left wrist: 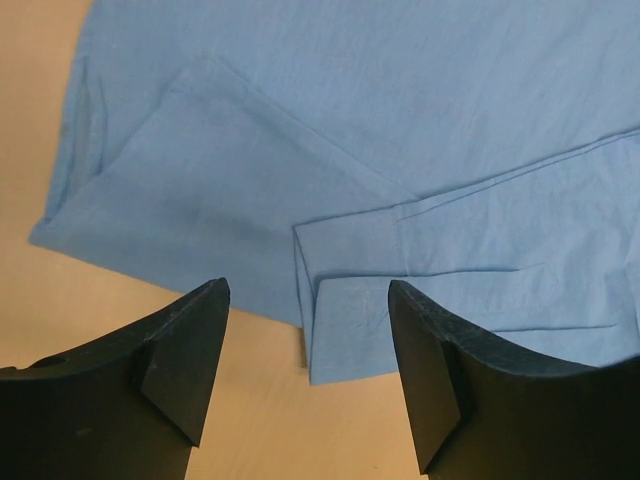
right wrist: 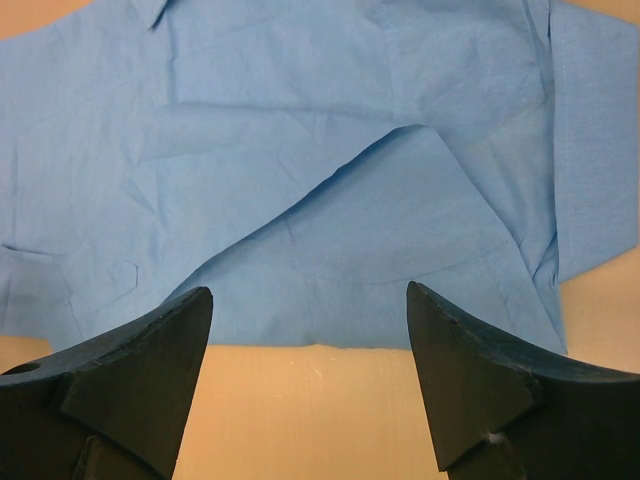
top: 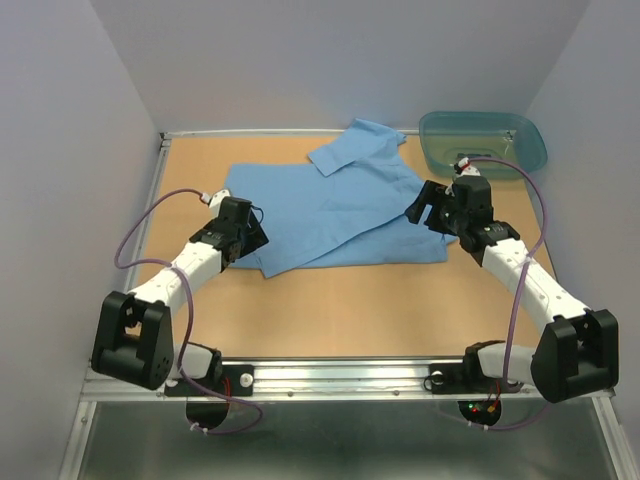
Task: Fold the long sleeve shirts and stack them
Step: Fold the shirt
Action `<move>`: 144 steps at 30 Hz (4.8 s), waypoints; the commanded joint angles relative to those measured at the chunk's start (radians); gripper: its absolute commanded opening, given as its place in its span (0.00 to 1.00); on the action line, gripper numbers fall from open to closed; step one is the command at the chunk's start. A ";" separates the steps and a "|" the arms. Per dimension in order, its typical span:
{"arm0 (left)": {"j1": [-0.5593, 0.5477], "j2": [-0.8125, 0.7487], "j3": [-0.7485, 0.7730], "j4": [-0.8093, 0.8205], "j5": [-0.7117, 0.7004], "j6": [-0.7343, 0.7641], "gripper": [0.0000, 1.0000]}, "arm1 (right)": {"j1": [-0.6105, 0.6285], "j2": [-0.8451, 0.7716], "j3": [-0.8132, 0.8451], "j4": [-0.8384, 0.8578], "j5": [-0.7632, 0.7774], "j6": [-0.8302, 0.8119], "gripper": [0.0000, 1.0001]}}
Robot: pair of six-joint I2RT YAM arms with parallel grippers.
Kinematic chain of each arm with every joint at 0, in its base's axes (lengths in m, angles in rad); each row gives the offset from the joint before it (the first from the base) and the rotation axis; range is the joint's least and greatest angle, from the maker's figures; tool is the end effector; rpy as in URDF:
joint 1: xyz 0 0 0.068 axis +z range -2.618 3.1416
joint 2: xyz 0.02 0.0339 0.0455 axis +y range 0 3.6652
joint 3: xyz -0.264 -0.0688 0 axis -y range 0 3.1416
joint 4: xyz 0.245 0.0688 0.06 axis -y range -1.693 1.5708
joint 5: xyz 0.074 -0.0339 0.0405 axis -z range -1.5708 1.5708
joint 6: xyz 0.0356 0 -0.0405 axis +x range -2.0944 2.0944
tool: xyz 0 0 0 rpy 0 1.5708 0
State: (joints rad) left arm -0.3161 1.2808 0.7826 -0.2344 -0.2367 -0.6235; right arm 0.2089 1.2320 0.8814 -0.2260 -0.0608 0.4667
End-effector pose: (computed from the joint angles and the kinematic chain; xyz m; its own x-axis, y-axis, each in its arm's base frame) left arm 0.2584 -0.0757 0.2295 -0.5958 -0.4023 -0.6951 -0.2603 0.9155 -0.3068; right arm 0.2684 0.0591 0.2750 -0.5919 0.3336 -0.7338 0.0106 0.9135 0.4068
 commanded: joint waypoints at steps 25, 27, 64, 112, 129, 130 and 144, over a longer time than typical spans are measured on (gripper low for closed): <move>0.023 0.310 -0.019 0.158 0.102 -0.048 0.42 | -0.008 0.017 0.002 0.045 0.015 -0.016 0.84; 0.023 0.310 -0.019 0.153 0.103 -0.045 0.40 | -0.008 0.023 0.005 0.047 0.015 -0.016 0.84; -0.018 0.302 0.061 0.136 0.162 -0.071 0.34 | -0.009 0.020 -0.021 0.068 -0.054 -0.028 0.84; -0.061 0.359 0.434 -0.164 -0.199 0.292 0.00 | -0.009 0.020 0.001 0.066 -0.042 -0.040 0.83; -0.060 0.417 0.383 -0.120 -0.251 0.294 0.06 | -0.009 0.032 -0.025 0.068 -0.057 -0.023 0.84; -0.060 0.407 0.373 -0.114 -0.251 0.288 0.06 | -0.008 0.032 -0.024 0.070 -0.057 -0.022 0.84; -0.049 0.354 0.417 -0.103 -0.340 0.301 0.72 | -0.005 0.101 0.028 0.126 -0.129 0.012 0.83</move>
State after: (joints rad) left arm -0.3710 1.7050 1.1290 -0.3408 -0.5243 -0.3229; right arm 0.2089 1.3167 0.8818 -0.1890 -0.1501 0.4526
